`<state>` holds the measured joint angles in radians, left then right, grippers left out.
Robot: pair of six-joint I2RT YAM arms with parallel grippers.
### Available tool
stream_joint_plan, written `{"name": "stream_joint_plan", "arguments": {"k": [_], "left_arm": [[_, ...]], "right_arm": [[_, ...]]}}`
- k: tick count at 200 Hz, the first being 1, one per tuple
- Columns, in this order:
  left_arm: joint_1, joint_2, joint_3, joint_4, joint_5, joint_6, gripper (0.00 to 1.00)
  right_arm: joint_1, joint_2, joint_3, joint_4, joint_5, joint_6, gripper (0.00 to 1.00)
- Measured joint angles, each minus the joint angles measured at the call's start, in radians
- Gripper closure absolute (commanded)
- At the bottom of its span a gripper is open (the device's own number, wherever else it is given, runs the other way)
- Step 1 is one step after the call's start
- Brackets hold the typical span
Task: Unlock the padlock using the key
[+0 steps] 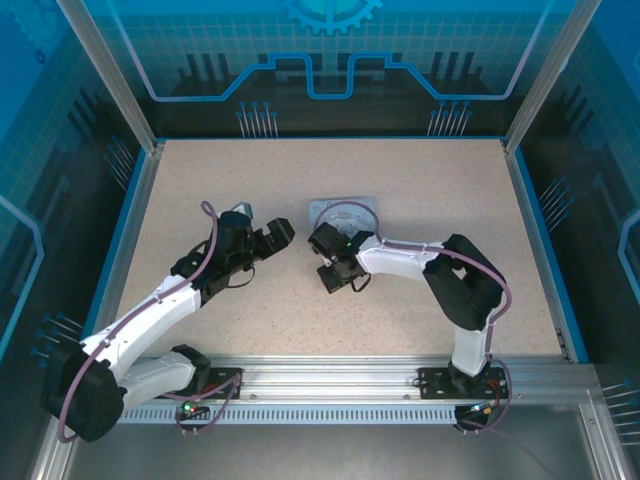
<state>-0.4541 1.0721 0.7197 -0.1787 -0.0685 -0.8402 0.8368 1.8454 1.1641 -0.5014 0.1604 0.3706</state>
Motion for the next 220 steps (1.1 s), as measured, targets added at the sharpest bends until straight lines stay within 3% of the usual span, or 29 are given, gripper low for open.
{"name": "stream_joint_plan", "arguments": {"k": [50,91,130,156,220], "left_arm": [[0.0,0.0,-0.008,0.01,0.03,0.0,0.01],[0.0,0.027,-0.026,0.087,0.119,-0.06,0.01],[-0.032,0.127,-0.029,0.239,0.21,-0.211,0.03],[-0.1,0.221,-0.01,0.349,0.239,-0.328,0.11],[-0.169,0.364,0.012,0.674,0.222,-0.643,0.26]], "right_arm": [[-0.027,-0.237,-0.087,0.04,-0.122,0.056,1.0],[-0.148,-0.454,-0.2,0.174,-0.363,0.148,1.0],[-0.291,-0.562,-0.255,0.332,-0.623,0.263,1.0],[-0.336,-0.58,-0.255,0.433,-0.75,0.332,1.0],[-0.361,-0.584,-0.274,0.586,-0.856,0.443,1.0]]}}
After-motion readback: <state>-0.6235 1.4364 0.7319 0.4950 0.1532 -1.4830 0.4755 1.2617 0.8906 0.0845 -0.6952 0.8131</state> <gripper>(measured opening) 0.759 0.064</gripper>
